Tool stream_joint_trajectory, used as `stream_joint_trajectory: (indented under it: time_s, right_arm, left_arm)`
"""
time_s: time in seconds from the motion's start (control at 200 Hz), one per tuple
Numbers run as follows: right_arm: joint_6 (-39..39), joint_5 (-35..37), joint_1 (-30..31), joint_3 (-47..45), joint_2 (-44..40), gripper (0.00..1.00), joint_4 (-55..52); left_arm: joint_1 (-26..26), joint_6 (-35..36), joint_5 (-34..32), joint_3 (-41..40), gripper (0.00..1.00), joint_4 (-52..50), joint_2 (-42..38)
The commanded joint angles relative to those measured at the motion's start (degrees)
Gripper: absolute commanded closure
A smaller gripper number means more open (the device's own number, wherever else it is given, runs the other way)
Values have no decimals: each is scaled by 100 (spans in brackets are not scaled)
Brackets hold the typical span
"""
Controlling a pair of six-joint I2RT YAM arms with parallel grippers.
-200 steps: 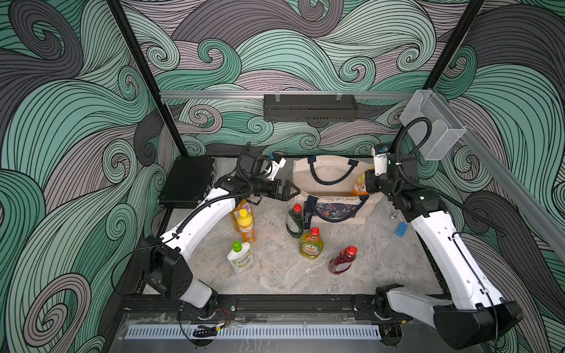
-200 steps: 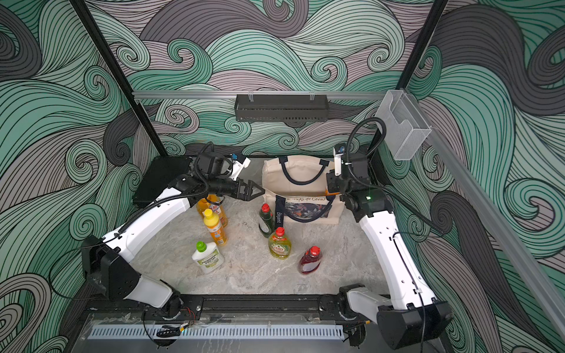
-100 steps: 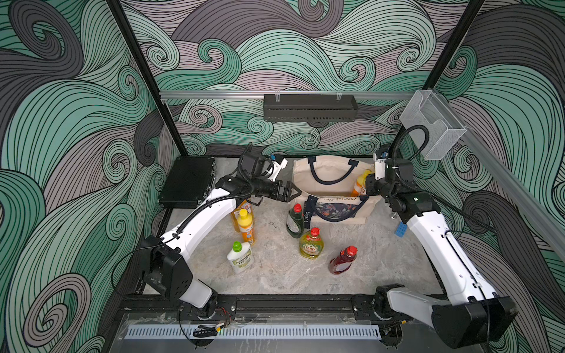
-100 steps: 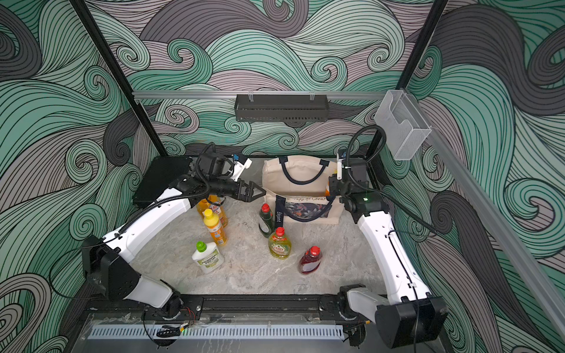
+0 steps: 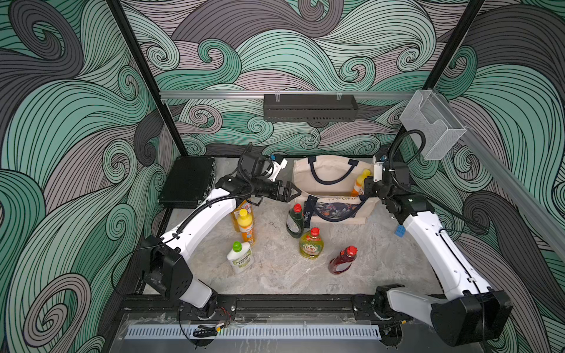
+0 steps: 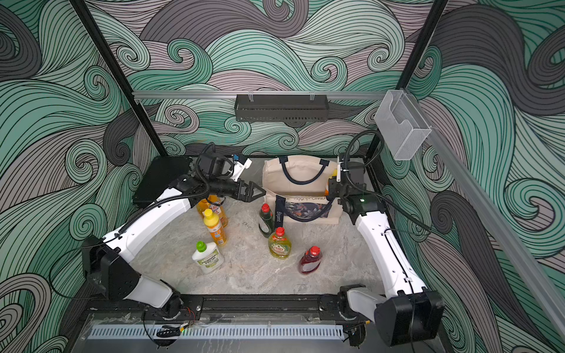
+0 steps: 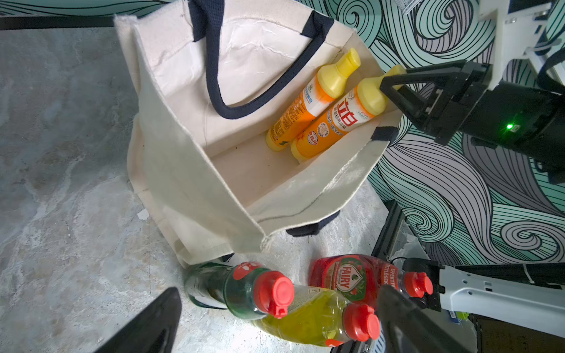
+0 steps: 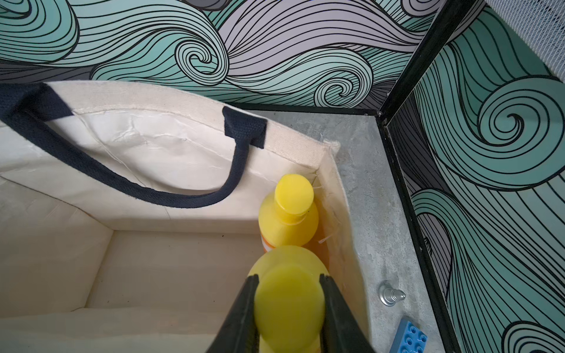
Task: Pack dish soap into the shopping bag
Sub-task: Place the bottle of dish soap in the shopping bag.
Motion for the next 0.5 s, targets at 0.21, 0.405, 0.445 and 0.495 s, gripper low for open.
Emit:
stream_joint_trajectory:
  time_s: [0.21, 0.405, 0.445, 0.495]
  right_arm:
    - [42, 187, -97, -10, 192, 100, 741]
    - [150, 259, -151, -41, 268, 100, 642]
    - [177, 266, -166, -22, 294, 100, 525]
    - [225, 268, -183, 27, 313, 100, 358]
  left_arm:
    - [-39, 123, -59, 83, 1, -135, -91]
    - [-36, 121, -59, 90, 1, -146, -85]
    - [-36, 120, -59, 92, 1, -144, -91]
    - [-41, 120, -66, 89, 1, -144, -87]
